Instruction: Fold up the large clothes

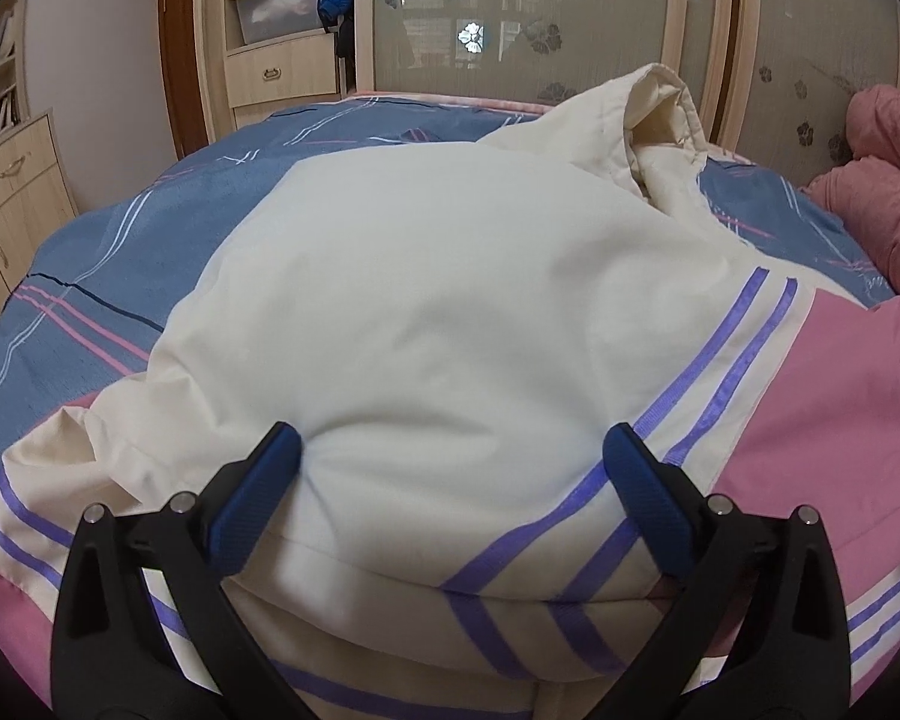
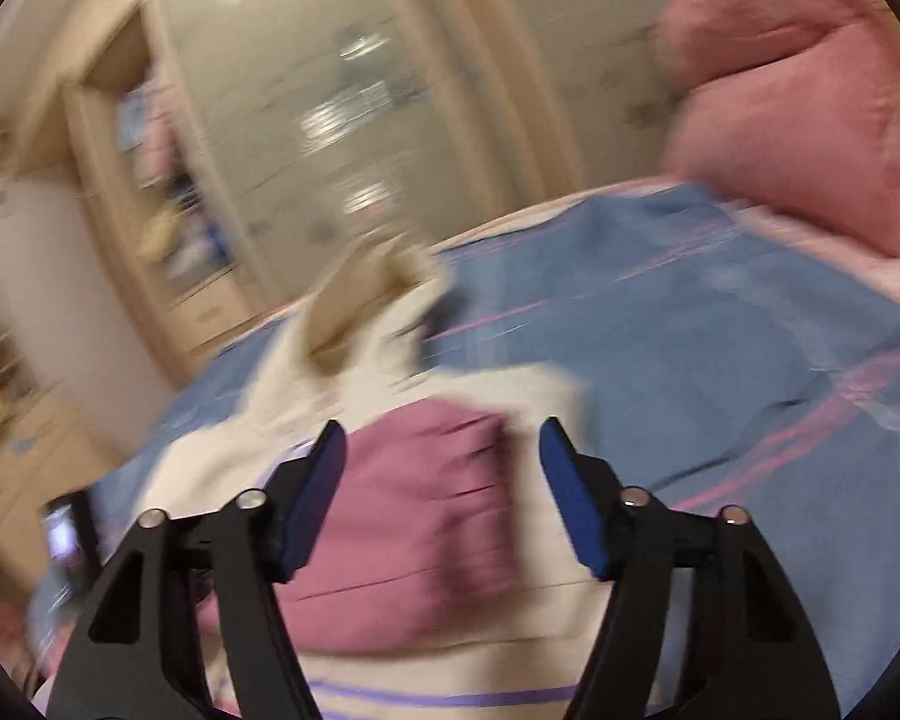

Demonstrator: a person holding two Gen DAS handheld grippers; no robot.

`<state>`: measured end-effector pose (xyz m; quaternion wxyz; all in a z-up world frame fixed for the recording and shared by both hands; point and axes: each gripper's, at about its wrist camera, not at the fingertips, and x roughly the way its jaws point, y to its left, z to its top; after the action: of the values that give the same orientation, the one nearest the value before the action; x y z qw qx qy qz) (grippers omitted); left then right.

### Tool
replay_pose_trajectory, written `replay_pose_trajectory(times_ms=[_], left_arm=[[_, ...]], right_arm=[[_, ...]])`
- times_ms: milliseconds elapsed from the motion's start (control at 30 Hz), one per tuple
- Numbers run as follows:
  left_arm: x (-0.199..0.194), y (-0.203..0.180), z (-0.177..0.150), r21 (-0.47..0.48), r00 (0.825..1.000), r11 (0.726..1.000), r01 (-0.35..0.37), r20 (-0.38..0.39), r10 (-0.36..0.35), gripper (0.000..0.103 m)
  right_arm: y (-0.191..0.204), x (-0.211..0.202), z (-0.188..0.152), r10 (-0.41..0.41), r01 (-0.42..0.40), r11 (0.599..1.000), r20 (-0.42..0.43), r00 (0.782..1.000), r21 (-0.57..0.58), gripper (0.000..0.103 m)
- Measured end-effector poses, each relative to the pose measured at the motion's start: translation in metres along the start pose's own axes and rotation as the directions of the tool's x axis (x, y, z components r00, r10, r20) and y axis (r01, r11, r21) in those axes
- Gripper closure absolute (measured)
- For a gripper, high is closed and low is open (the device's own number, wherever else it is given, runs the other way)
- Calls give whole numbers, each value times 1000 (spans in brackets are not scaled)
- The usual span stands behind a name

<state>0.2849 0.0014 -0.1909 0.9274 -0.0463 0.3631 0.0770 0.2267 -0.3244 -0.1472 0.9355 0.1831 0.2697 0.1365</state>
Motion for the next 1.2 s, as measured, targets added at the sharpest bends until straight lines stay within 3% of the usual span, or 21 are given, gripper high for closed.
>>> replay_pose_trajectory(times_ms=[67,133,300,433,500,633,733,833,1000,1100,1200], left_arm=[[-1,3,0,-15,1000,1000,18,8,-18,2],[-5,10,-1,-49,997,996,69,31,-67,2],[-10,37,-5,-173,971,957,234,98,-220,2],[-5,36,-6,-183,968,952,245,100,-230,2],[-3,34,-7,-179,970,954,239,98,-224,2],[-3,33,-6,-173,972,958,229,94,-215,2],[-3,32,-6,-167,974,961,222,95,-208,2],[-4,33,-6,-173,971,957,232,104,-216,2],[-4,36,-7,-181,968,953,242,113,-224,2],[-4,37,-7,-184,967,951,247,117,-228,2],[-4,38,-7,-188,965,949,253,122,-233,2]], right_arm=[[2,26,-9,5,-4,1000,-105,994,14,46],[-1,54,-21,-129,126,992,-198,972,-29,53],[4,53,-26,-154,143,987,-192,969,-68,53],[24,34,-26,-50,30,991,-158,986,-127,13],[31,17,-17,-16,2,992,-108,994,-128,10],[30,19,15,81,-78,996,-88,993,32,8],[39,57,57,116,-102,990,-148,982,98,8],[67,113,113,57,-49,997,-159,986,55,8],[101,245,194,-110,105,994,-176,978,-34,7],[96,321,219,-156,166,986,-211,965,29,6],[79,374,216,-213,258,956,-273,938,140,7]])
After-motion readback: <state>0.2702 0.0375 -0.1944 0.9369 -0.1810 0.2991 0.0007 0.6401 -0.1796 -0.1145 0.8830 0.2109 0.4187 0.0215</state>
